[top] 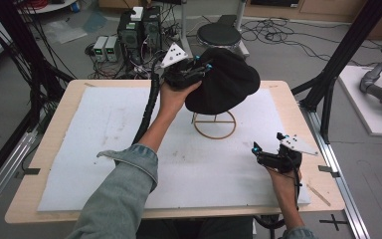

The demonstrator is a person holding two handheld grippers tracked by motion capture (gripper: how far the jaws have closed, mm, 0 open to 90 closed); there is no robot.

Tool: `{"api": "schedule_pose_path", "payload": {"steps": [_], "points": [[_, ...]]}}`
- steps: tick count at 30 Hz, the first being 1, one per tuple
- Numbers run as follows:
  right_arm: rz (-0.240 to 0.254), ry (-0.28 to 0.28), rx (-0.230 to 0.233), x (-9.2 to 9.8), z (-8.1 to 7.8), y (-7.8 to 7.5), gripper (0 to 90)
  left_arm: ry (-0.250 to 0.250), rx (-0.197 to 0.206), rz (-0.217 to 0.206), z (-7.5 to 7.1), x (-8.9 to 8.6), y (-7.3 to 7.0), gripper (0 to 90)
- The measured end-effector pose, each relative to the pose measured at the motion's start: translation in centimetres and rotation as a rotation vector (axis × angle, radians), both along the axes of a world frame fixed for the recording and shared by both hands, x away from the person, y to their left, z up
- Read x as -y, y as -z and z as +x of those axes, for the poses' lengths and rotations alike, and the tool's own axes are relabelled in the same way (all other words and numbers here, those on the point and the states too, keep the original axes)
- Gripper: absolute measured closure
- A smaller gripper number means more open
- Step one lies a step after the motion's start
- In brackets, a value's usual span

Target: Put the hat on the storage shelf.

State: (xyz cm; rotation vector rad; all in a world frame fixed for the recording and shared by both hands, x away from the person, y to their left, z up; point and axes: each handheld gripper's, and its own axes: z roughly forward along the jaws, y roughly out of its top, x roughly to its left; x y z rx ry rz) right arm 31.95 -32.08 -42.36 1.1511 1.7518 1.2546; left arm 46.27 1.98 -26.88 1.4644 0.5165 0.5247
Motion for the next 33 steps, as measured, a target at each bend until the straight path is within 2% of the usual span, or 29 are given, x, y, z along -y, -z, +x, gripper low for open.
{"api": "schedule_pose_path", "payload": {"steps": [4,12,19,25,33], "points": [[-0.001,-0.001,0.001,0.0,0.0,0.0,5.2,0.001,0.004,0.027,0.0,0.7,0.2,68.6],[0.004,0.001,-0.003,0.1,0.0,0.0,5.2,0.0,-0.028,0.034,0.3,1.4,0.8,63.5],[0.004,0.004,-0.006,0.1,0.0,0.0,5.2,0.004,-0.041,0.077,0.4,1.7,1.2,56.7],[0.003,0.004,-0.005,0.1,0.0,0.0,5.2,0.005,-0.051,0.088,0.5,1.7,1.3,50.2],[0.001,0.005,-0.006,0.1,0.0,0.0,5.2,0.005,-0.043,0.101,0.3,1.1,1.1,43.6]]}}
